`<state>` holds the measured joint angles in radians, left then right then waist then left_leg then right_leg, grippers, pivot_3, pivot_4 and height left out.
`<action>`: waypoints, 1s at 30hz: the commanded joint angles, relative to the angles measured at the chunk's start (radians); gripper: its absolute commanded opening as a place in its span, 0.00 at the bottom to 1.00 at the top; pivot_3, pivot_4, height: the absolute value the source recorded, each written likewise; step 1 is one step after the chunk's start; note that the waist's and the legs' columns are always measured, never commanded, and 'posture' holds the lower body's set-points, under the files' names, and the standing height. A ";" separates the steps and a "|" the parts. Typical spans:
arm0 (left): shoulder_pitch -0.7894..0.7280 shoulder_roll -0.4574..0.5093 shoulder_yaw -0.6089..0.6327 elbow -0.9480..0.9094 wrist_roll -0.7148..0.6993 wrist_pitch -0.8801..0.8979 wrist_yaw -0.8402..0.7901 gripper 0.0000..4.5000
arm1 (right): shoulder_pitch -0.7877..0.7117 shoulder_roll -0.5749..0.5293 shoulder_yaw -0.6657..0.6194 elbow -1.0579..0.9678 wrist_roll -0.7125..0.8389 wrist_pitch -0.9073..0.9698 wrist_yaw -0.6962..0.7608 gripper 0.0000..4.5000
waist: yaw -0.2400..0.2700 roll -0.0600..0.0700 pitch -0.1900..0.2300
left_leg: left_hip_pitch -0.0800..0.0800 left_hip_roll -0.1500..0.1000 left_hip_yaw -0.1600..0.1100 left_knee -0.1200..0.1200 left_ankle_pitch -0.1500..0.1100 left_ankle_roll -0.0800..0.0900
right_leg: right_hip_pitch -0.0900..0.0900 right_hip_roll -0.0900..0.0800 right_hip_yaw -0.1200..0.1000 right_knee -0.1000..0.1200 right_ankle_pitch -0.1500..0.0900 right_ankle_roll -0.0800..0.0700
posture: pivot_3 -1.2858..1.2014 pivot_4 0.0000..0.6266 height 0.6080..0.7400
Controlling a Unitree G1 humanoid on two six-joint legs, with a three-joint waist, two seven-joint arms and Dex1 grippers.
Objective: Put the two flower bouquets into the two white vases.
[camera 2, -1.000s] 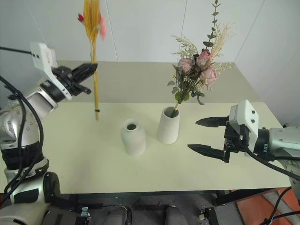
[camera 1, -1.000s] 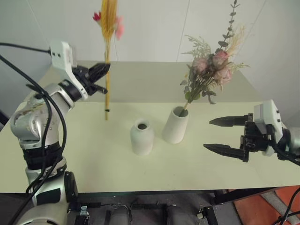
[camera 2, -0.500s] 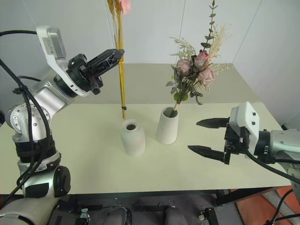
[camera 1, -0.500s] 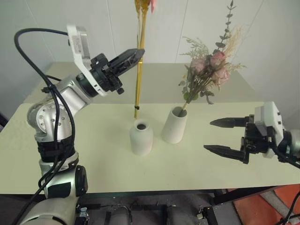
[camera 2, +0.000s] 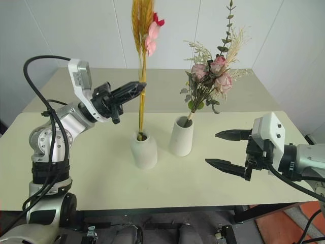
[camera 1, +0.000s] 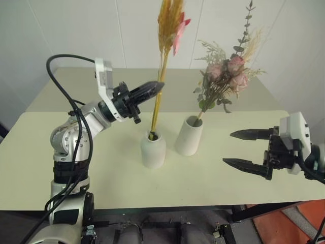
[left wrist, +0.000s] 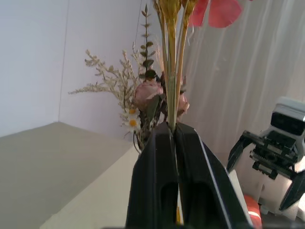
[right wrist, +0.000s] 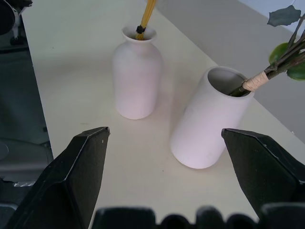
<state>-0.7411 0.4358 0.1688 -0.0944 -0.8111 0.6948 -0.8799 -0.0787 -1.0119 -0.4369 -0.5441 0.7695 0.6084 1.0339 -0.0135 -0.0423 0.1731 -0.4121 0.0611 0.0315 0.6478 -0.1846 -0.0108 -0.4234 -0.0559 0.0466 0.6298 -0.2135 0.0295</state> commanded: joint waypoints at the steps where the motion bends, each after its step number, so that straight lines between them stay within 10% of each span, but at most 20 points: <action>1: 0.059 0.056 -0.008 -0.050 -0.003 0.011 -0.044 0.29 | 0.001 -0.017 -0.047 -0.020 0.009 -0.005 0.002 1.00 | -0.003 0.000 0.000 | 0.000 0.000 0.000 0.000 0.000 0.000 | 0.000 0.000 0.000 0.000 0.000 0.000 | 0.52 0.24 1.00; 11: 0.418 0.409 0.183 -0.176 0.013 -0.032 -0.224 0.99 | 0.011 -0.015 -0.036 0.010 -0.007 -0.023 0.026 1.00 | -0.005 0.000 0.000 | 0.002 0.002 0.001 -0.002 0.000 0.000 | -0.001 0.000 0.000 0.000 -0.001 -0.002 | 0.52 0.24 1.00; 19: 0.570 0.580 0.354 -0.132 0.089 -0.145 -0.331 0.99 | 0.056 0.000 -0.053 0.065 -0.028 -0.018 0.038 1.00 | 0.012 0.000 0.000 | 0.001 0.002 0.002 -0.002 0.000 -0.001 | -0.001 -0.002 -0.002 -0.001 -0.006 -0.010 | 0.52 0.24 1.00; 30: 0.723 0.554 0.454 -0.278 0.057 -0.137 -0.297 0.99 | 0.092 -0.014 -0.100 0.130 -0.042 -0.026 0.047 1.00 | 0.007 0.000 0.000 | 0.003 0.003 0.005 -0.004 -0.001 -0.001 | -0.002 -0.002 -0.002 -0.001 -0.007 -0.010 | 0.52 0.24 1.00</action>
<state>-0.0219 0.9943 0.5920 -0.3361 -0.7355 0.5672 -1.1901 0.0313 -1.0089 -0.4969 -0.4143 0.7286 0.6006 1.0740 -0.0064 -0.0422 0.1733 -0.4094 0.0646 0.0361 0.6436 -0.1853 -0.0118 -0.4252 -0.0583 0.0445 0.6286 -0.2201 0.0192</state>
